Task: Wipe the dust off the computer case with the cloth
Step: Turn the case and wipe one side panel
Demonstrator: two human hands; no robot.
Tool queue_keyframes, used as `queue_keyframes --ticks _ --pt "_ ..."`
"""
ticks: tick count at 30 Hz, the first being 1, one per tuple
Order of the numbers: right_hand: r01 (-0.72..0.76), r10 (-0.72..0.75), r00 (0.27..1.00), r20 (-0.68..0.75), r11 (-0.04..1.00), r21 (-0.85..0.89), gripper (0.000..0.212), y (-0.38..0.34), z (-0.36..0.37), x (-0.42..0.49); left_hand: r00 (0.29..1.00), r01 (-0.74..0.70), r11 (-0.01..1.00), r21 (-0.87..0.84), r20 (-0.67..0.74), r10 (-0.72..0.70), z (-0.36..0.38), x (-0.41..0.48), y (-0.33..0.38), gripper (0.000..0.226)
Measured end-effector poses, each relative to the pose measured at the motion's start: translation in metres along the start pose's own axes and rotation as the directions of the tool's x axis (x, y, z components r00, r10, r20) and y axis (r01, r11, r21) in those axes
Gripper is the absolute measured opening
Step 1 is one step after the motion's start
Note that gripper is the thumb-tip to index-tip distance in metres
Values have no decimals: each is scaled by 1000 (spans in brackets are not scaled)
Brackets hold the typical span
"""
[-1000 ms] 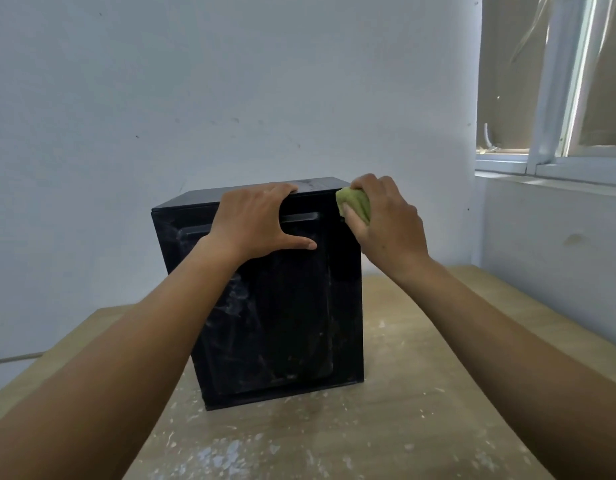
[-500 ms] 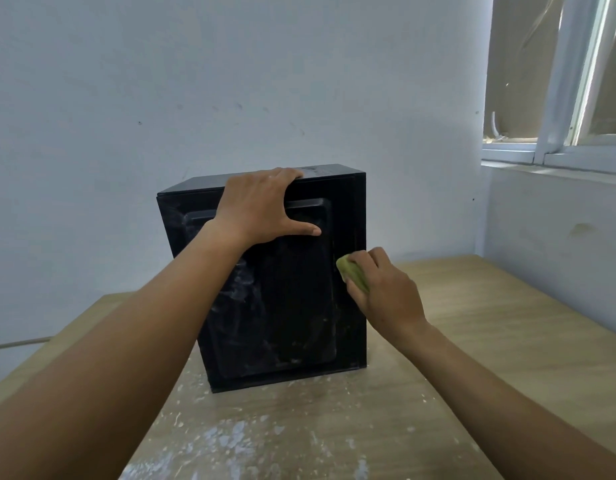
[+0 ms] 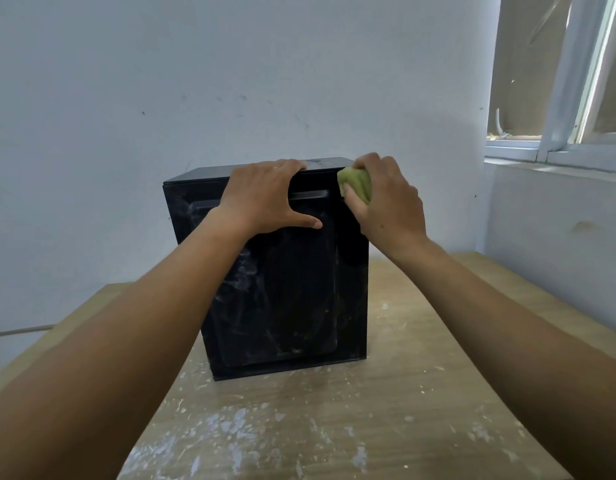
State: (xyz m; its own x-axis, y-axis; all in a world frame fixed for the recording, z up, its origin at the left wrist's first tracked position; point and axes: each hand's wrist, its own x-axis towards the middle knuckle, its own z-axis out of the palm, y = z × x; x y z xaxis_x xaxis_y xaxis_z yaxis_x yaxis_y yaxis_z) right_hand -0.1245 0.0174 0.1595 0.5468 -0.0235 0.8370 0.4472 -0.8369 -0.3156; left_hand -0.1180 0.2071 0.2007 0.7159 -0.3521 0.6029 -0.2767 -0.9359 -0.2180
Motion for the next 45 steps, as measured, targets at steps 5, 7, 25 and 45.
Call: queue_keyframes --ticks 5,7,25,45 --pt "53 -52 998 22 998 -42 27 8 17 -32 1000 -2 1000 -10 -16 1 3 0 -2 103" --pt "80 -77 996 49 996 -49 26 14 28 -50 1000 -1 1000 -20 -19 0 3 0 -2 104" --pt "27 -25 997 68 999 -24 29 18 26 -53 1000 -6 1000 -18 -21 6 3 1 -2 103" --pt "37 -40 998 48 997 67 25 12 31 -57 995 101 995 11 22 -102 -10 -41 -59 102"
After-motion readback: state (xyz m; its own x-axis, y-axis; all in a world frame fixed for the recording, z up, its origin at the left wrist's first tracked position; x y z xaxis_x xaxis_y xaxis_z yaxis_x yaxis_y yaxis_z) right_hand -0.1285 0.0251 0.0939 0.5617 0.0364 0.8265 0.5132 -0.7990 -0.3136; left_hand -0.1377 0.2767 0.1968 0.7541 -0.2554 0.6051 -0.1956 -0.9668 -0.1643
